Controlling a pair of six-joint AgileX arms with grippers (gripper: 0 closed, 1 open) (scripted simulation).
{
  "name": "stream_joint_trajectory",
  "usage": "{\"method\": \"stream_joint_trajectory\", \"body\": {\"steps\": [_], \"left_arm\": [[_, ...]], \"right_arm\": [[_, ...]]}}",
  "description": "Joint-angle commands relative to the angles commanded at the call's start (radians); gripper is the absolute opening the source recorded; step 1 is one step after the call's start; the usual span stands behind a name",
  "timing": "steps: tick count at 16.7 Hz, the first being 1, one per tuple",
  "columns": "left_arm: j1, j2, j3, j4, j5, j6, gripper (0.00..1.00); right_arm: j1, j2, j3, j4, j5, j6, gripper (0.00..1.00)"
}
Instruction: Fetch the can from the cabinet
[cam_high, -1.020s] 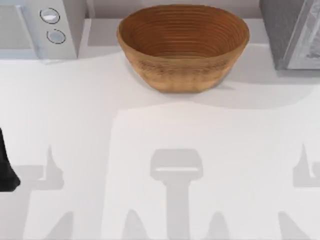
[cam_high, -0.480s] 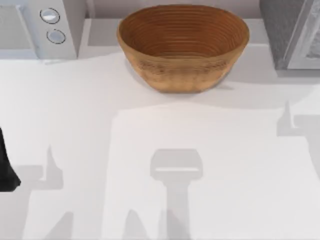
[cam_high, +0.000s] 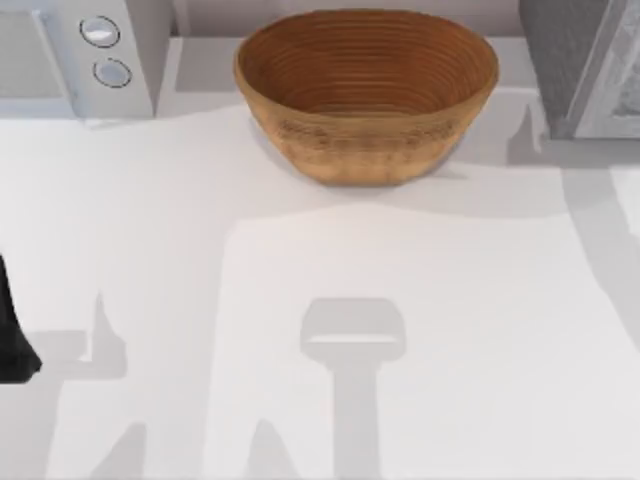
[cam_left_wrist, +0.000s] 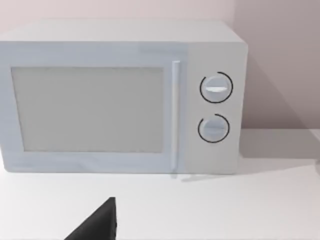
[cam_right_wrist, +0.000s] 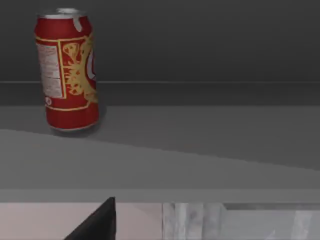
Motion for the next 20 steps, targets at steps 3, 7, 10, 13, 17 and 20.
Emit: {"method": "stream_joint_trajectory", "body": {"steps": [3,7,10,13,17,20], "left_arm": [[0.000,0.000,0.000,0.000,0.000,0.000,1.00],[0.000,0.000,0.000,0.000,0.000,0.000,1.00],[0.000,0.000,0.000,0.000,0.000,0.000,1.00],[0.000,0.000,0.000,0.000,0.000,0.000,1.00],[0.000,0.000,0.000,0.000,0.000,0.000,1.00],[0.000,0.000,0.000,0.000,0.000,0.000,1.00]], "right_arm": [[0.019,0.128,0.176,-0.039,0.018,-0.001,1.00],[0.030,0.195,0.266,-0.059,0.027,-0.001,1.00],[0.030,0.195,0.266,-0.059,0.027,-0.001,1.00],[0.042,0.207,0.266,-0.045,0.044,0.003,1.00],[0.163,0.300,0.270,0.049,0.180,0.006,1.00],[0.238,0.355,0.265,0.108,0.255,-0.001,1.00]]}}
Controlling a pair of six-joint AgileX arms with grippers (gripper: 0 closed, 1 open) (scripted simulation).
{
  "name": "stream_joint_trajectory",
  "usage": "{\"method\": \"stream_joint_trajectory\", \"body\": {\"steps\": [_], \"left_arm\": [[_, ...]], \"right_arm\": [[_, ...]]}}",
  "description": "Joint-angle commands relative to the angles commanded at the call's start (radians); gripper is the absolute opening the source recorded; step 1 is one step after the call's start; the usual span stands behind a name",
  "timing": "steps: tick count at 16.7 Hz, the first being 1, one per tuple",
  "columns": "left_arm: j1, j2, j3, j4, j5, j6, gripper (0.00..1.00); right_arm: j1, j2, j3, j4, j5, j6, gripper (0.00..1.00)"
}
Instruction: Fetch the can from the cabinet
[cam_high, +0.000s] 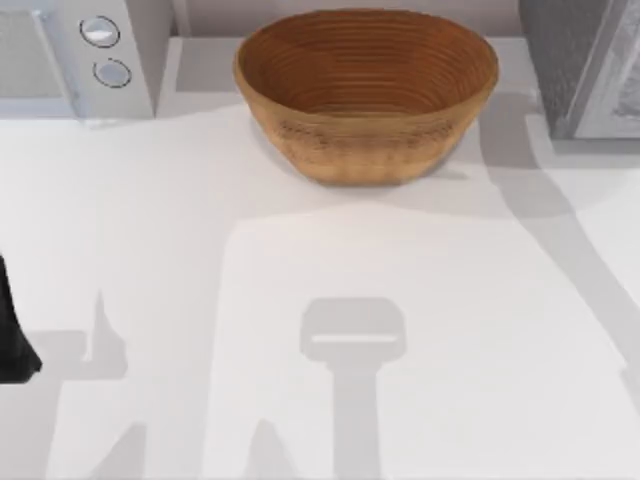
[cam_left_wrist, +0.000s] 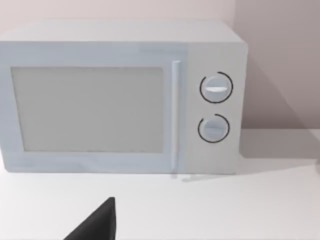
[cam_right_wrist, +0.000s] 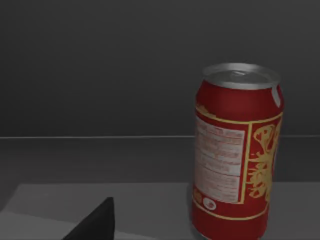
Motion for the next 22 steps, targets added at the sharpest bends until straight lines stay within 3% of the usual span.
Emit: {"method": "stream_joint_trajectory", "body": {"steps": [5,12,17,22], "left_arm": [[0.000,0.000,0.000,0.000,0.000,0.000,1.00],[0.000,0.000,0.000,0.000,0.000,0.000,1.00],[0.000,0.000,0.000,0.000,0.000,0.000,1.00],[0.000,0.000,0.000,0.000,0.000,0.000,1.00]], "right_arm": [[-0.002,0.004,0.001,0.001,-0.001,0.000,1.00],[-0.058,0.203,0.207,-0.004,-0.055,0.000,1.00],[-0.068,0.218,0.223,-0.004,-0.064,0.000,1.00],[-0.068,0.218,0.223,-0.004,-0.064,0.000,0.62]]}}
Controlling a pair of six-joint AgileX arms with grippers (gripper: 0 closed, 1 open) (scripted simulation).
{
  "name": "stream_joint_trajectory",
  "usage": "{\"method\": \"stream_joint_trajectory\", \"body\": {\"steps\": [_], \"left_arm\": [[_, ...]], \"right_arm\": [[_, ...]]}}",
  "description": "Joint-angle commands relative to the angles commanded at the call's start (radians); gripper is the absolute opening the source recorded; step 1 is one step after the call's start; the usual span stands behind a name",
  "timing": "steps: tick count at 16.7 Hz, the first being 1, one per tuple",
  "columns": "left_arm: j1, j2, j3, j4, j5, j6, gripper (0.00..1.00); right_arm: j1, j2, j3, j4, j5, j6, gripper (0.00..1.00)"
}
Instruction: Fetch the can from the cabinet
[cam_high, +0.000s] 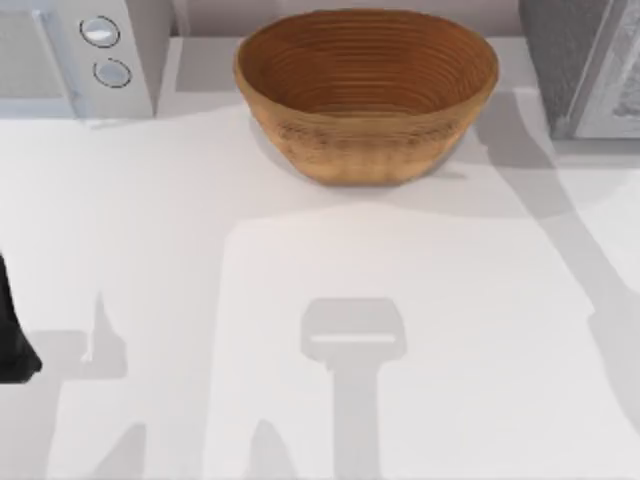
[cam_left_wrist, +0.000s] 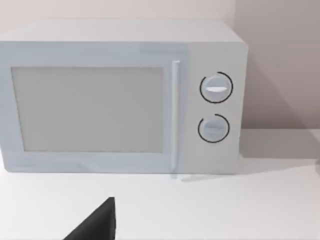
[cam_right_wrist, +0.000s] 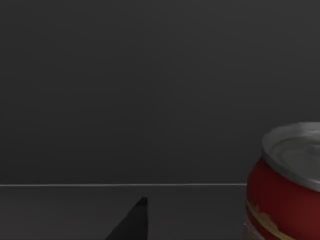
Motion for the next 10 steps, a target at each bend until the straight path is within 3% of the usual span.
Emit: {"method": "stream_joint_trajectory", "body": {"steps": [8,10], "left_arm": [[0.000,0.000,0.000,0.000,0.000,0.000,1.00],[0.000,0.000,0.000,0.000,0.000,0.000,1.00]], "right_arm": [[0.000,0.000,0.000,0.000,0.000,0.000,0.02],[0.000,0.000,0.000,0.000,0.000,0.000,0.00]]}}
